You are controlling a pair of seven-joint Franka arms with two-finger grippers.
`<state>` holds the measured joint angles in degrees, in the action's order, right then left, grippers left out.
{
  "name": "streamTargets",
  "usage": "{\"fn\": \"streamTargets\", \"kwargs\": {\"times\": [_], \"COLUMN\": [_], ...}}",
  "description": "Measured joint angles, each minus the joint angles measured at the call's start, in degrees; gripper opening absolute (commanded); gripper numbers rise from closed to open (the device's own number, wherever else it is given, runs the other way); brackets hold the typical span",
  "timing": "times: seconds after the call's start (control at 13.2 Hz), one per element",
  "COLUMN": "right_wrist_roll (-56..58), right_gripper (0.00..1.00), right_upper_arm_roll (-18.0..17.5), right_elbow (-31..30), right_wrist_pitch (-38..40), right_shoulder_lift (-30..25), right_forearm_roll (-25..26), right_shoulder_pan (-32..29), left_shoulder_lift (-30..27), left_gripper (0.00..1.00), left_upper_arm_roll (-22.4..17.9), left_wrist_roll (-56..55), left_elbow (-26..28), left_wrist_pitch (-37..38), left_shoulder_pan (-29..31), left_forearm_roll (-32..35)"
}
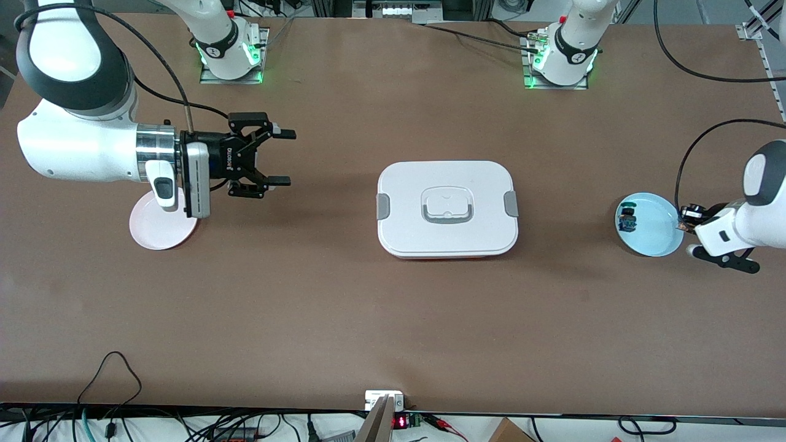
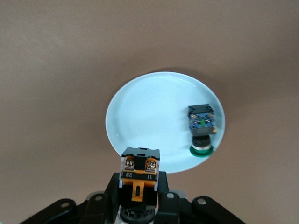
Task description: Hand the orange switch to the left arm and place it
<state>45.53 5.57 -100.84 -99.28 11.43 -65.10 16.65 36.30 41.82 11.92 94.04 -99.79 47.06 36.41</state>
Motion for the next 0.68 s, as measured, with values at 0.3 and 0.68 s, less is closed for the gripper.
{"fn": "streamTargets", "kwargs": {"times": [0.3,0.68], "right_wrist_roll": [-12.13,-25.37], "right_gripper": [1.00,1.00], "right_upper_arm_roll": [0.52,0.54], "right_elbow": [-0.28,-0.16], "right_wrist_pitch": [0.05,0.88], "right_shoulder_lift": [-0.05,-1.13], "right_forearm_roll": [18.76,43.89], "right_shoulder_pan": [-0.64,-0.66], "left_shoulder_lift": [5.05,6.21], "left_gripper": [0.00,0.00], "left_upper_arm_roll": [-0.26,-0.79], "left_wrist_roll": [-3.29,-7.44], "left_elbow": [0.16,3.49], "left_wrist_pitch": [-2.80,-9.09], "left_shoulder_pan": [0.01,0.08], "left_forearm_roll": [6.92,8.66]}}
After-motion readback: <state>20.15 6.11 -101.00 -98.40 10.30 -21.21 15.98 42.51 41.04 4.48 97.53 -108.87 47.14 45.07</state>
